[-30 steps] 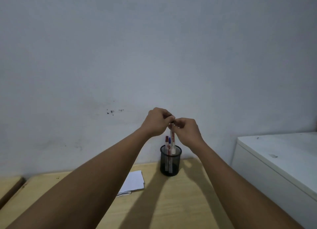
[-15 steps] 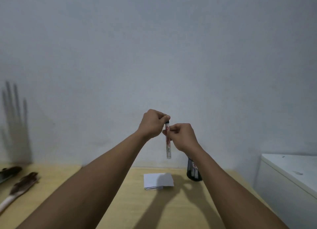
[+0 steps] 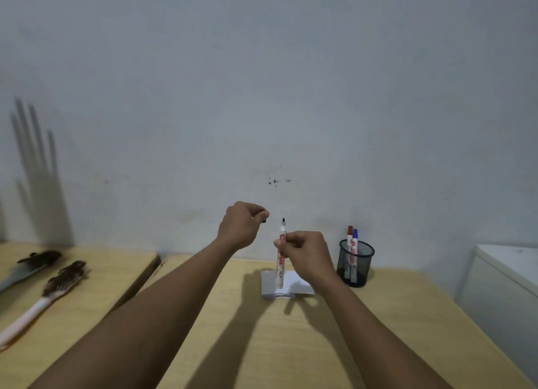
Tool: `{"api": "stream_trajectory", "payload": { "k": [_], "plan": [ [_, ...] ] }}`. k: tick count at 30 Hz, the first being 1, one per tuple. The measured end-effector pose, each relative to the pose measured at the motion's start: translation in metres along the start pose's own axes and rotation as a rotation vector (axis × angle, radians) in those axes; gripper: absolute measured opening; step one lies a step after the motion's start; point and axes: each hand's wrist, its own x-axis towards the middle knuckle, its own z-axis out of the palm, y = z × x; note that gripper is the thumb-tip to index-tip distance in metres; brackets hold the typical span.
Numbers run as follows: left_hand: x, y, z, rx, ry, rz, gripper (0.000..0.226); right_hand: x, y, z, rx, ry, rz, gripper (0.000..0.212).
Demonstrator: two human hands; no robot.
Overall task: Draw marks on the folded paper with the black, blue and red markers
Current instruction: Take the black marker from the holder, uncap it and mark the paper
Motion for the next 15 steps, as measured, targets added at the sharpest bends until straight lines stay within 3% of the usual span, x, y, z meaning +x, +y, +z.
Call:
{"api": "stream_trajectory", "payload": {
  "k": [8, 15],
  "plan": [
    [-0.019, -0.108, 0.03, 0.191, -0.111, -0.155, 0.009, 0.014, 0.046, 0.008, 0.003, -0.043, 0.024, 0.013],
    [-0.02, -0.14, 0.05, 0.333, -0.155, -0.134, 0.011, 0.023, 0.065, 0.021, 0.054, -0.067, 0.057, 0.041]
  ]
}}
